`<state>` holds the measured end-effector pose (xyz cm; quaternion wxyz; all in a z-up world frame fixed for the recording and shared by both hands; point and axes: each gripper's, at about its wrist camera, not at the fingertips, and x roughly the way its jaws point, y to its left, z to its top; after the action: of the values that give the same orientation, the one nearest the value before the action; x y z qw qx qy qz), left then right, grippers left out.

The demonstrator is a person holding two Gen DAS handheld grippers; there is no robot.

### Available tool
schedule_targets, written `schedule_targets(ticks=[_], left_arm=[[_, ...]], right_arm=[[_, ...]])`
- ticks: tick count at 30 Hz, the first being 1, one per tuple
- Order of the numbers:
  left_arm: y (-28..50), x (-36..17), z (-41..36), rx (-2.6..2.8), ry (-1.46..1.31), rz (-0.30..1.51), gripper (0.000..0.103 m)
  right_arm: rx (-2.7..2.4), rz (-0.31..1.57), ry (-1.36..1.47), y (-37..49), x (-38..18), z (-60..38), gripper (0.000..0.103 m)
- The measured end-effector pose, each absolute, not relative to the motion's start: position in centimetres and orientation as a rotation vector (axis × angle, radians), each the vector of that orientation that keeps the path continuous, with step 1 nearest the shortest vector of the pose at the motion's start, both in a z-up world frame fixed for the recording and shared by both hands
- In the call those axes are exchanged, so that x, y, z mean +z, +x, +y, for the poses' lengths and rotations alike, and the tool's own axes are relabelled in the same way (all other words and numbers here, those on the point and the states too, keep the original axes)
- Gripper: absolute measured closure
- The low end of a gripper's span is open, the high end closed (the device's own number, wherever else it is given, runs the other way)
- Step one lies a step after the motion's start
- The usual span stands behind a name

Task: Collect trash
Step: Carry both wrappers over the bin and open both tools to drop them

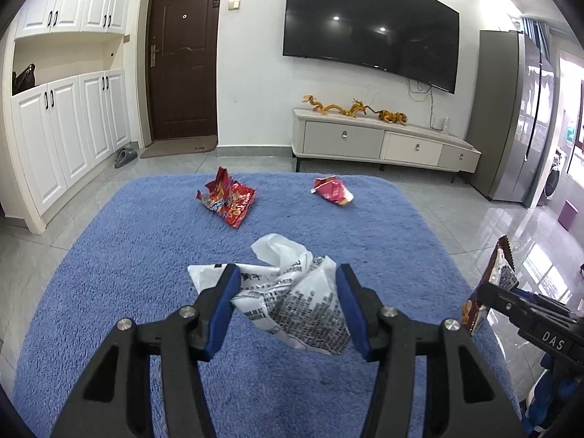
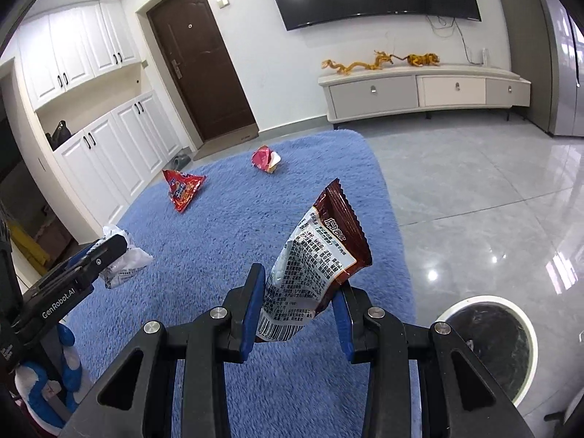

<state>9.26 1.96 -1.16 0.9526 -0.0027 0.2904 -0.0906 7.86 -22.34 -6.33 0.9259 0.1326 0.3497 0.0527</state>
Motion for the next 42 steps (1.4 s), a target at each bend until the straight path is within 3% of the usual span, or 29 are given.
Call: schedule_targets(ticks=[22, 42], left_arm=[[6.1, 0.0, -5.1, -0.290, 0.124, 0.545, 0.051], [6.2, -3.0, -18.9, -0.512, 0.302, 0.645, 0.051]], right_arm=[[-0.029, 0.653, 0.287, 2.7, -5.7, -28.8, 0.067], [-0.199, 0.759, 0.460, 0.6, -12.7, -38.9, 0.067]])
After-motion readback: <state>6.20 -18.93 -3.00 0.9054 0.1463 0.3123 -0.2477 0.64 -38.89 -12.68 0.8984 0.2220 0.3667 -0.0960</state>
